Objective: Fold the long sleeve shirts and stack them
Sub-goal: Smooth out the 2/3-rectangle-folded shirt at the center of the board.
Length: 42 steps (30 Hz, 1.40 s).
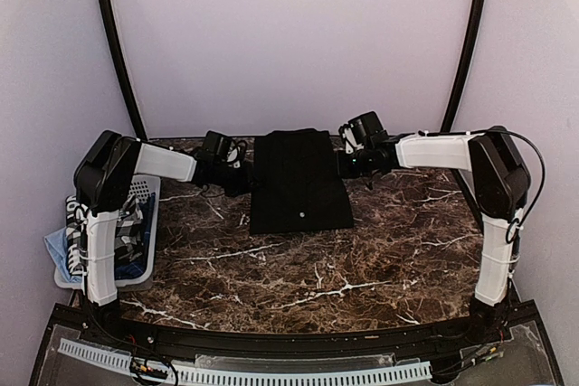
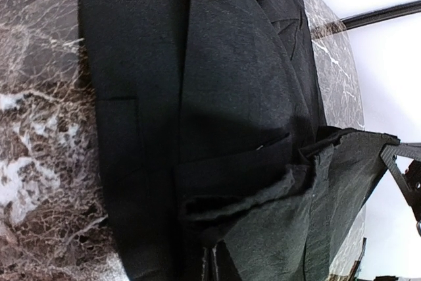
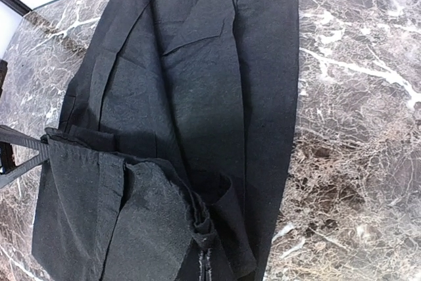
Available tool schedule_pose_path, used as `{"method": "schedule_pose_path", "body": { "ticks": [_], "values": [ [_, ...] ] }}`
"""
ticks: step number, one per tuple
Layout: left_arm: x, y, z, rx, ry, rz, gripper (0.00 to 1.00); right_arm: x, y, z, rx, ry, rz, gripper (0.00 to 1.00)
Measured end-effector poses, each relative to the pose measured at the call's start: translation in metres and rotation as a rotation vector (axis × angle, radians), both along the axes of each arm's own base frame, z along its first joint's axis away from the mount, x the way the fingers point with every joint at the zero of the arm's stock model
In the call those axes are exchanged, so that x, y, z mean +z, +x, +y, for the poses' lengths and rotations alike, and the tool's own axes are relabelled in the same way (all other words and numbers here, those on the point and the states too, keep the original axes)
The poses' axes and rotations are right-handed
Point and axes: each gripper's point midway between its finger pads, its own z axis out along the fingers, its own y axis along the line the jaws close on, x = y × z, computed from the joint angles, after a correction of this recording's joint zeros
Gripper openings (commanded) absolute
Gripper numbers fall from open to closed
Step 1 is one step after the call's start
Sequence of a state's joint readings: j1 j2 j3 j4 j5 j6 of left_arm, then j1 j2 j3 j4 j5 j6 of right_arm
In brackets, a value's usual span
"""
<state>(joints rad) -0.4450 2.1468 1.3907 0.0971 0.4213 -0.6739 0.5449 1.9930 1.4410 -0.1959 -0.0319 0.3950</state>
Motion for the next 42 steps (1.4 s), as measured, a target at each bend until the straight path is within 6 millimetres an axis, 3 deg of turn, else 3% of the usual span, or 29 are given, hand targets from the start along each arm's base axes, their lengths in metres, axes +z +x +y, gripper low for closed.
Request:
{"method": "schedule_pose_path", "body": {
  "ticks": [5, 16, 18, 20, 22, 24, 30, 33, 37, 42],
  "values": [
    [-0.001, 0.001, 0.002, 0.018, 0.001, -0.007, 0.00, -0.004, 0.004, -0.004, -0.023, -0.020, -0.005, 0.00],
    [-0.006, -0.007, 0.022, 0.089, 0.058, -0.018, 0.00, -0.038, 0.018, -0.013, -0.052, -0.058, 0.041, 0.01],
    [-0.006, -0.007, 0.023, 0.093, 0.061, -0.021, 0.07, -0.040, 0.021, -0.012, -0.050, -0.058, 0.044, 0.08],
    [-0.005, -0.006, 0.023, 0.095, 0.062, -0.025, 0.25, -0.042, 0.022, -0.011, -0.044, -0.062, 0.047, 0.17],
    [-0.005, -0.006, 0.023, 0.088, 0.068, -0.033, 0.35, -0.043, 0.022, -0.011, -0.038, -0.068, 0.049, 0.27],
    [-0.003, -0.005, 0.023, 0.088, 0.067, -0.034, 0.40, -0.042, 0.022, -0.011, -0.036, -0.074, 0.052, 0.35],
    [0.007, -0.001, 0.028, 0.099, 0.102, -0.051, 0.43, -0.031, 0.020, -0.020, -0.058, -0.137, 0.047, 0.56],
    [0.019, -0.004, 0.031, 0.109, 0.111, -0.056, 0.43, -0.015, 0.013, -0.023, -0.069, -0.184, 0.020, 0.58],
    [0.036, -0.018, 0.038, 0.114, 0.103, -0.061, 0.44, 0.008, -0.002, 0.003, -0.028, -0.193, -0.025, 0.59],
    [0.037, -0.049, 0.043, 0.092, 0.085, -0.016, 0.44, 0.015, -0.022, 0.048, 0.057, -0.180, -0.039, 0.67]
  ]
}}
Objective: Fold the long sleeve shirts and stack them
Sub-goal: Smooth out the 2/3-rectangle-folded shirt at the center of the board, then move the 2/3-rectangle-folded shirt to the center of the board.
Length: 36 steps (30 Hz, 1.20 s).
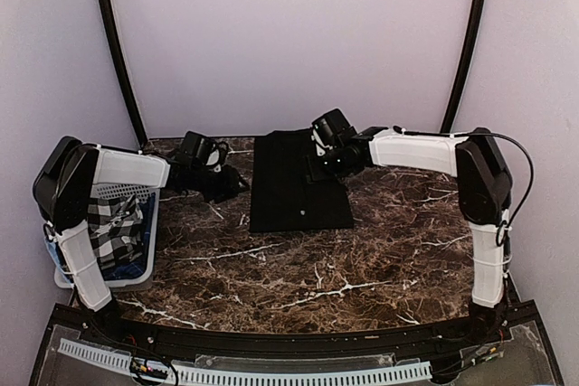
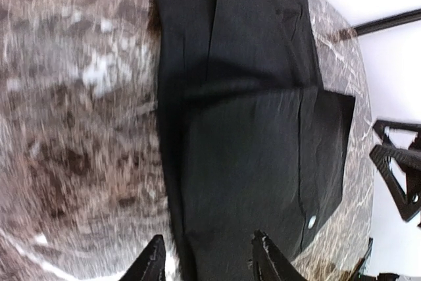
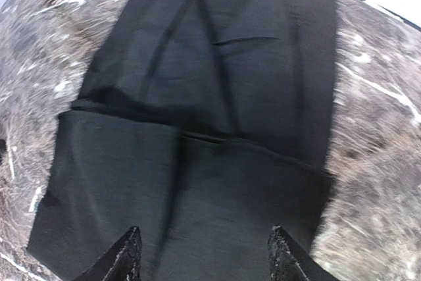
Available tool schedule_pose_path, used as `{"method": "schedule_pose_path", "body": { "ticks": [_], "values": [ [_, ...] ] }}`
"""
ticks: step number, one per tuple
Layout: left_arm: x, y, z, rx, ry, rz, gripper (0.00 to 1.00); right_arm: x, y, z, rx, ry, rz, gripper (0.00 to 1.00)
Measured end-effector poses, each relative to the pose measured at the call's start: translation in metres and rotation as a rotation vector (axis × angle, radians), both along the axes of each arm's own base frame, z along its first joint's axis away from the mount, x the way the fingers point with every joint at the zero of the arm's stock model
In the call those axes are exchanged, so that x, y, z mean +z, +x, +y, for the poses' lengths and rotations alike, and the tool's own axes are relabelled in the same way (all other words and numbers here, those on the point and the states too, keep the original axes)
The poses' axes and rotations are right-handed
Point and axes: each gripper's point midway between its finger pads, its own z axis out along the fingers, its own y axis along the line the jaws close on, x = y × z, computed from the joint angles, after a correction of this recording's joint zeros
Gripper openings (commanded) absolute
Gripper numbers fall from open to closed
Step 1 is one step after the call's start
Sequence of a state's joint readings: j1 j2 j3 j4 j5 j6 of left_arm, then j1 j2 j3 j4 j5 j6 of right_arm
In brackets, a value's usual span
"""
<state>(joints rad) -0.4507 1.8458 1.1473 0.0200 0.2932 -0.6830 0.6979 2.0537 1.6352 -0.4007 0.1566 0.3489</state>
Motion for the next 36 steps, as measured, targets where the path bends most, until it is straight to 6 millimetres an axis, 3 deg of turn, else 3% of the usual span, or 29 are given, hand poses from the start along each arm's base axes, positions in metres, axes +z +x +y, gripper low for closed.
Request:
{"method": "schedule_pose_path", "body": {
  "ticks": [5, 9, 12, 13, 20, 27, 30, 36],
  "values": [
    [-0.026, -0.041, -0.005, -0.055, -0.011, 0.102, 0.45, -0.019, 0.009, 0.024, 0.019, 0.002, 0.020, 0.77],
    [-0.052, -0.075, -0.010, -0.097, -0.005, 0.195, 0.45, -0.056, 0.021, 0.030, 0.013, -0.031, 0.063, 0.80],
    [-0.053, -0.088, -0.018, -0.125, -0.023, 0.214, 0.46, -0.087, 0.024, 0.029, 0.009, -0.064, 0.102, 0.81],
    [-0.054, -0.090, -0.020, -0.129, -0.026, 0.217, 0.46, -0.088, 0.027, 0.029, 0.003, -0.066, 0.089, 0.81],
    [-0.054, -0.103, -0.033, -0.146, -0.051, 0.243, 0.39, -0.085, 0.027, 0.035, 0.001, -0.035, 0.102, 0.83],
    [-0.056, -0.100, -0.031, -0.106, -0.040, 0.249, 0.36, -0.079, 0.023, 0.032, 0.003, -0.036, 0.109, 0.84],
    [-0.057, -0.098, -0.029, -0.084, -0.032, 0.246, 0.36, -0.062, 0.016, 0.027, 0.005, -0.029, 0.105, 0.84],
    [-0.056, -0.098, -0.021, -0.041, -0.021, 0.243, 0.36, -0.008, -0.001, 0.012, -0.001, 0.021, 0.049, 0.83]
  ]
}}
